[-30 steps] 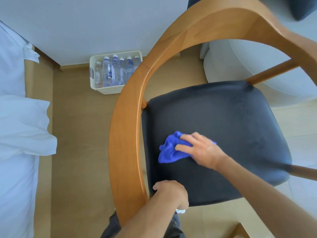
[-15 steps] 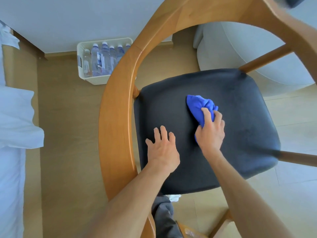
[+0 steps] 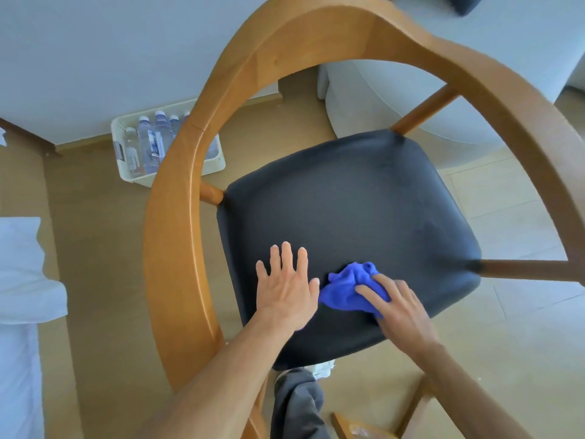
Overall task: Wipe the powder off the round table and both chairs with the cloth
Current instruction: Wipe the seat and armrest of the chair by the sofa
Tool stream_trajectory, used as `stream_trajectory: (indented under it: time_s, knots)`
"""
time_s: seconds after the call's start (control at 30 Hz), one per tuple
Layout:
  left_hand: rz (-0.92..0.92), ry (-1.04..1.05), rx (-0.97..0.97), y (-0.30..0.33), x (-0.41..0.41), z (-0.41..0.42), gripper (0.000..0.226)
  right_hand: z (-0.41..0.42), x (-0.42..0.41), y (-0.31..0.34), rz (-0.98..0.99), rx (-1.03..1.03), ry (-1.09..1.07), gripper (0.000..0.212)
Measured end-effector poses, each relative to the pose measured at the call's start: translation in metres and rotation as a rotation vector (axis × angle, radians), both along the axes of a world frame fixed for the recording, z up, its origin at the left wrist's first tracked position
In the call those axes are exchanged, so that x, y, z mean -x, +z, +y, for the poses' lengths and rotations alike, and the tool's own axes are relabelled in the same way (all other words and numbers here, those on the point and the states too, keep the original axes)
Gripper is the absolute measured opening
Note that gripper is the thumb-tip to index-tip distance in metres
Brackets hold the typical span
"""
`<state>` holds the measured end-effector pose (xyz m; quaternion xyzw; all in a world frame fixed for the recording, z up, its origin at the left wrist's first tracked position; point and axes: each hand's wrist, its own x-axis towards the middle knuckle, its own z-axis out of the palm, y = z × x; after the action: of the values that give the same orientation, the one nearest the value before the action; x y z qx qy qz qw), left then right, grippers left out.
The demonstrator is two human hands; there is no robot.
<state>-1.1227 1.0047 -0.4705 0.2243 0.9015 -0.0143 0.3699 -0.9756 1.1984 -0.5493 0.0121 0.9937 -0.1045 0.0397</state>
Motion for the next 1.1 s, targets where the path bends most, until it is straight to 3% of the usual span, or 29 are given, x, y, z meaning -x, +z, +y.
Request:
stream_trajectory:
  time_s: [0.07, 0.13, 0.2, 0.23, 0.43, 0.6, 0.83, 0.97, 1.1]
  knots:
    - [-0.013, -0.012, -0.016, 0.006, -0.001, -0.001, 0.061, 0.018, 0.006, 0.012, -0.027, -0.002, -0.312, 0.076]
    - [-0.017, -0.011, -0.031, 0.013, -0.001, -0.003, 0.060, 0.027, 0.019, 0.030, -0.139, 0.093, -0.775, 0.065]
    - [-0.020, -0.012, -0.054, 0.024, 0.000, -0.006, 0.057, 0.032, 0.037, 0.049, -0.255, 0.382, -1.222, 0.059]
    - [-0.032, -0.004, -0.072, 0.030, 0.001, -0.007, 0.055, 0.032, 0.046, 0.057, -0.245, 0.521, -1.321, 0.057]
    - [-0.242, 0.241, -0.276, 0.083, 0.015, -0.014, 0.041, -0.032, 0.075, 0.151, -0.043, 1.307, -1.133, 0.041]
    - [-0.413, 0.499, -0.598, 0.156, 0.037, -0.029, 0.028, -0.098, 0.080, 0.238, 0.051, 1.677, -0.955, 0.046]
    - [-0.537, 0.475, -0.935, 0.279, 0.047, -0.059, 0.017, -0.151, 0.066, 0.344, 0.287, 1.868, -0.942, 0.059]
    - [-0.506, 0.387, -1.078, 0.354, 0.040, -0.062, 0.021, -0.171, 0.062, 0.413, 0.404, 1.923, -0.887, 0.040]
    - [-0.297, 0.283, -1.173, 0.420, 0.029, -0.060, 0.017, -0.178, 0.052, 0.480, 0.471, 1.589, -0.896, 0.029]
